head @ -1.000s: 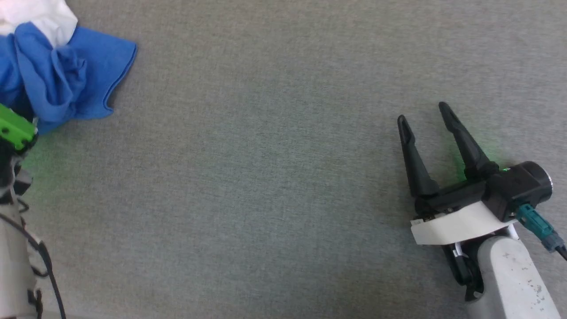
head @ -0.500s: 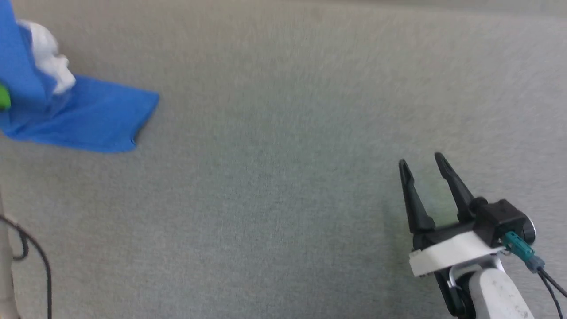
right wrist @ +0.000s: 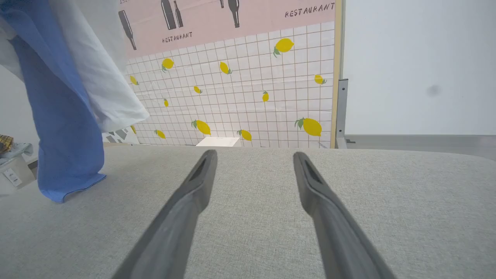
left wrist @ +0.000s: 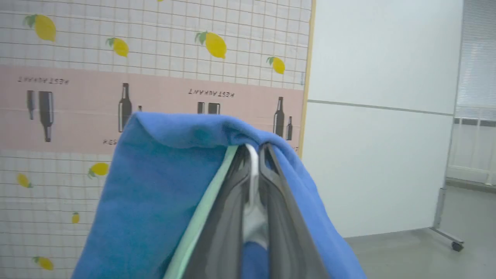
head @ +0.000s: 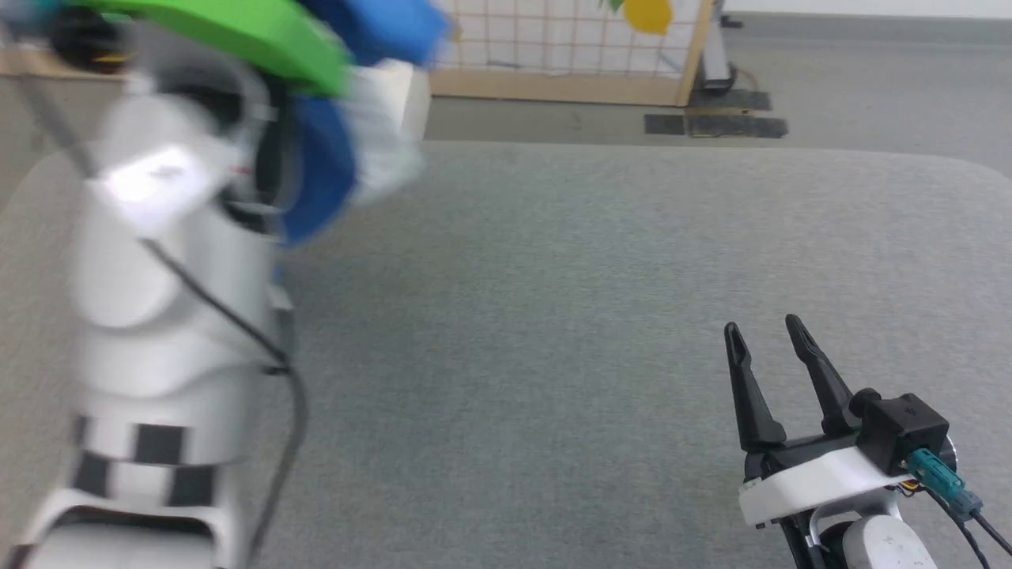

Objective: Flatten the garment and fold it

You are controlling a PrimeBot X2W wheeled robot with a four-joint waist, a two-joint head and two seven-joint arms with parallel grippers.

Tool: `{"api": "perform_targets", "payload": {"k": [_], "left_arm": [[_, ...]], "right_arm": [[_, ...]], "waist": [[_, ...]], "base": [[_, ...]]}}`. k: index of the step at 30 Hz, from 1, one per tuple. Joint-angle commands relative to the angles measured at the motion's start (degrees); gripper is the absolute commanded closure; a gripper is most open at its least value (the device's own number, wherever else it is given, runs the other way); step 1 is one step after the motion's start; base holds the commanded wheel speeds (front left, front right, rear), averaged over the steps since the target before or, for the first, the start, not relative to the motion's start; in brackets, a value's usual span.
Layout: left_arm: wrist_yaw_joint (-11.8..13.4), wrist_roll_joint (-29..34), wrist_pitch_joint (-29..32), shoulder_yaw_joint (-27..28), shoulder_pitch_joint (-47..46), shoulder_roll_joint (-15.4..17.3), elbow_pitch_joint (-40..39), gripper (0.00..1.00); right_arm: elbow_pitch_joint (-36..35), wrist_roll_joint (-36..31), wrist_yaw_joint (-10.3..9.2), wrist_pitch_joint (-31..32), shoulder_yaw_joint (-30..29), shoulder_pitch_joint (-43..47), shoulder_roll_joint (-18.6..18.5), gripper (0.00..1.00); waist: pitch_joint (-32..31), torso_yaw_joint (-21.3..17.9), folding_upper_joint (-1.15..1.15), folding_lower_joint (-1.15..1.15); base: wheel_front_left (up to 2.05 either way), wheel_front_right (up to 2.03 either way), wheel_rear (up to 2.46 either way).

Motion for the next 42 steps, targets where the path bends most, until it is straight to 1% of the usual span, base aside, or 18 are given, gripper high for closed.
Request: {"api": "perform_targets", "payload": {"k": [1, 3, 5, 7, 11, 15, 20, 21, 24, 28, 31, 37, 40, 42], "left_arm": [[-0.7, -1.0, -0.1, -1.6, -0.1, -2.5, -0.1, 1.0], [-1.2, -2.6, 0.5, -3.8, 1.2, -4.9, 0.3, 1.0], [-1.4, -4.4, 1.6, -6.1, 3.1, -6.2, 1.1, 1.0], [-1.4, -7.5, 3.1, -9.0, 6.0, -7.0, 2.5, 1.0], [-0.3, -12.4, 8.4, -16.1, 12.1, -7.4, 7.7, 1.0], [1.5, -16.6, 17.4, -23.6, 17.6, -7.4, 14.3, 1.0], [3.6, -18.1, 24.9, -28.3, 22.0, -7.4, 20.5, 1.0], [4.0, -18.3, 25.9, -28.9, 22.8, -7.4, 21.4, 0.0], [4.2, -19.5, 27.0, -29.4, 24.7, -7.4, 21.7, 0.0], [4.5, -19.9, 22.8, -28.1, 27.0, -6.8, 18.7, 0.0], [5.1, -19.6, 15.0, -25.3, 29.6, -5.1, 13.8, 0.0], [8.4, -17.2, -1.0, -19.0, 36.1, -0.3, 4.2, 0.0], [9.7, -15.4, -9.9, -15.7, 39.3, 1.8, -0.1, 0.0], [10.3, -13.6, -13.3, -14.0, 40.8, 3.0, -1.9, 0.0]], "right_arm": [[-0.2, 0.4, -0.09, -0.4, -0.1, 0.7, 0.1, 0.0], [-0.3, 0.3, -0.09, -0.4, -0.1, 0.8, 0.1, 0.0], [-0.5, 0.2, -0.09, -0.2, 0.0, 0.8, 0.1, 0.0], [-0.8, 0.2, -0.09, 0.0, 0.1, 0.7, 0.1, 0.0], [-1.0, 0.2, -0.09, 0.3, 0.4, 0.7, 0.1, 0.0], [-1.1, 0.3, -0.09, 0.5, 0.4, 0.8, 0.1, 0.0], [-0.9, 0.2, -0.09, 0.6, 0.5, 1.0, 0.1, 0.0], [-0.9, 0.2, -0.09, 0.6, 0.6, 1.0, 0.1, 0.0], [-0.8, 0.2, -0.09, 0.9, 0.7, 1.0, 0.1, 0.0], [-0.8, 0.1, -0.09, 1.1, 1.0, 1.2, 0.1, 0.0], [-0.9, 0.1, -0.09, 1.4, 1.3, 1.5, 0.1, 0.0], [-1.3, 0.2, -0.09, 2.4, 2.0, 1.5, 0.1, 0.0], [-1.2, 1.2, -0.09, 4.3, 2.8, 1.3, 0.1, 0.0], [-1.0, 1.9, -0.09, 6.3, 3.4, 1.2, 0.1, 0.0]], "waist": [[-1.9, -2.3, 0.0, 0.0], [-1.8, -2.8, 0.0, 0.0], [-1.8, -3.4, 0.0, 0.0], [-1.6, -4.0, 0.0, 0.0], [-1.2, -5.1, 0.0, 0.0], [-0.7, -5.9, 0.0, 0.0], [-0.4, -6.1, 0.0, 0.0], [-0.4, -6.1, 0.0, 0.0], [-0.3, -6.0, 0.0, 0.0], [-0.6, -5.4, 0.0, 0.0], [-1.2, -4.9, 0.0, 0.0], [-1.8, -4.2, 0.0, 0.0], [-1.5, -3.6, 0.0, 0.0], [-1.2, -3.0, 0.0, 0.0]], "base": [[0.0, 0.0, 0.0], [0.0, 0.0, 0.0], [0.0, 0.0, 0.0], [0.0, 0.0, 0.0], [0.0, 0.0, 0.0], [0.0, 0.0, 0.0], [0.0, 0.0, 0.0], [0.0, 0.0, 0.0], [0.0, 0.0, 0.0], [0.0, 0.0, 0.0], [0.0, 0.0, 0.0], [0.0, 0.0, 0.0], [0.0, 0.0, 0.0], [0.0, 0.0, 0.0]]}}
